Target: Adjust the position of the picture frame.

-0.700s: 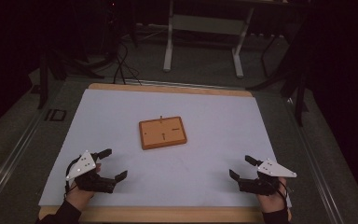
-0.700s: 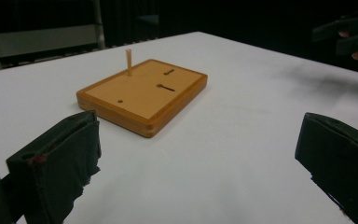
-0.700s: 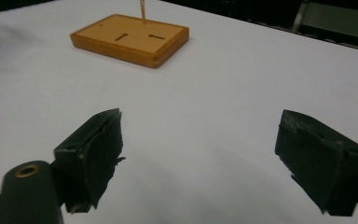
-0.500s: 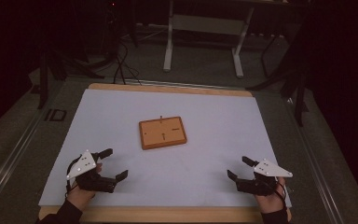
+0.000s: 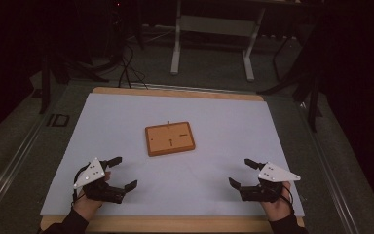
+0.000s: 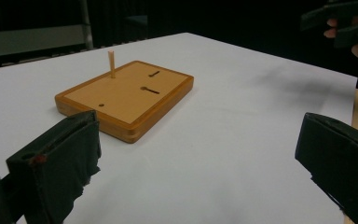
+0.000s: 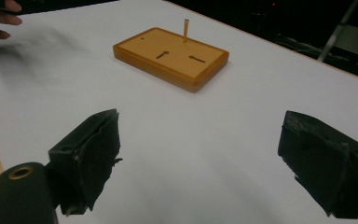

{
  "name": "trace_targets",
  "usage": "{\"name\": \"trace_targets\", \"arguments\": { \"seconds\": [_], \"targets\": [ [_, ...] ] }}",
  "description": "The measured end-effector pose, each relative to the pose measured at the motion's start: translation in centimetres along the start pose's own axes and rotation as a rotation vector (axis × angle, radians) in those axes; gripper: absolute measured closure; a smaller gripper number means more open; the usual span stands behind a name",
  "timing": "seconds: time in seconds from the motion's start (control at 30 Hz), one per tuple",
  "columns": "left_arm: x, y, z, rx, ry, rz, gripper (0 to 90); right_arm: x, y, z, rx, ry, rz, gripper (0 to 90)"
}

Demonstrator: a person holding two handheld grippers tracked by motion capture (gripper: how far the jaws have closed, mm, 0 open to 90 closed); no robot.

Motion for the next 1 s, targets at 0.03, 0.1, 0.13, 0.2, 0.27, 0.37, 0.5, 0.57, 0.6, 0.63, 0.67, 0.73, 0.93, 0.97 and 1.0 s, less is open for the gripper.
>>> {"name": "trace_targets", "arguments": {
  "seconds": [0.03, 0.1, 0.13, 0.2, 0.27, 0.37, 0.5, 0.57, 0.6, 0.63, 0.67, 0.73, 0.93, 0.97, 1.0],
  "targets": [
    [0.0, 0.0, 0.0, 0.000, 0.000, 0.000, 0.5, 0.0, 0.0, 0.0, 0.000, 0.000, 0.000, 12.0],
    [-0.1, 0.0, 0.1, 0.004, 0.002, 0.005, 0.5, -0.7, 0.3, -1.2, 0.005, -0.002, -0.037, 11.6],
    [-0.1, 0.0, 0.1, 0.003, 0.005, 0.004, 0.5, -0.9, 0.4, -1.6, 0.002, -0.009, -0.054, 11.3],
    [0.0, 0.0, 0.1, 0.007, 0.004, 0.005, 0.5, -1.5, 0.2, -2.5, 0.002, -0.022, -0.047, 10.6],
    [0.0, 0.0, 0.1, 0.006, 0.004, 0.004, 0.5, -2.2, 0.0, -3.4, -0.012, -0.024, -0.039, 10.6],
    [-0.1, 0.0, 0.2, 0.010, 0.008, 0.005, 0.5, -3.2, -0.2, -4.3, 0.000, -0.019, -0.047, 10.9],
    [-0.1, 0.0, 0.3, 0.009, 0.013, 0.006, 0.5, -4.3, -0.3, -5.5, 0.010, -0.034, -0.068, 10.9],
    [-0.1, 0.0, 0.3, 0.011, 0.016, 0.008, 0.5, -4.9, -0.5, -6.0, 0.012, -0.037, -0.067, 10.4],
    [-0.2, 0.0, 0.4, 0.012, 0.017, 0.008, 0.5, -5.2, -0.5, -6.3, 0.005, -0.044, -0.085, 10.5],
    [-0.2, 0.0, 0.4, 0.012, 0.018, 0.009, 0.5, -5.5, -0.7, -6.5, -0.001, -0.044, -0.082, 10.4],
    [-0.2, -0.1, 0.4, 0.013, 0.018, 0.012, 0.5, -5.9, -0.8, -6.8, 0.000, -0.047, -0.080, 10.4],
    [-0.2, -0.2, 0.4, 0.009, 0.021, 0.015, 0.5, -6.6, -1.1, -7.2, -0.006, -0.045, -0.086, 10.5],
    [-0.2, -0.2, 0.4, 0.014, 0.020, 0.022, 0.5, -8.9, -1.7, -8.2, 0.003, -0.040, -0.077, 12.6],
    [-0.2, -0.2, 0.4, 0.015, 0.020, 0.021, 0.5, -9.3, -1.8, -8.3, 0.006, -0.038, -0.078, 12.6],
    [-0.2, -0.2, 0.4, 0.015, 0.019, 0.022, 0.5, -9.7, -1.8, -8.4, 0.005, -0.041, -0.077, 12.7]
  ]
}}
Point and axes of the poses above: each handheld gripper's, and its own axes: x roughly backward along the jaws, z roughly out of its underside, y roughly to its left, the point moved 10 cm from there along -x, roughly forward along the jaws, and after that the axes turned 1 degree about y, right-handed, at the moved point
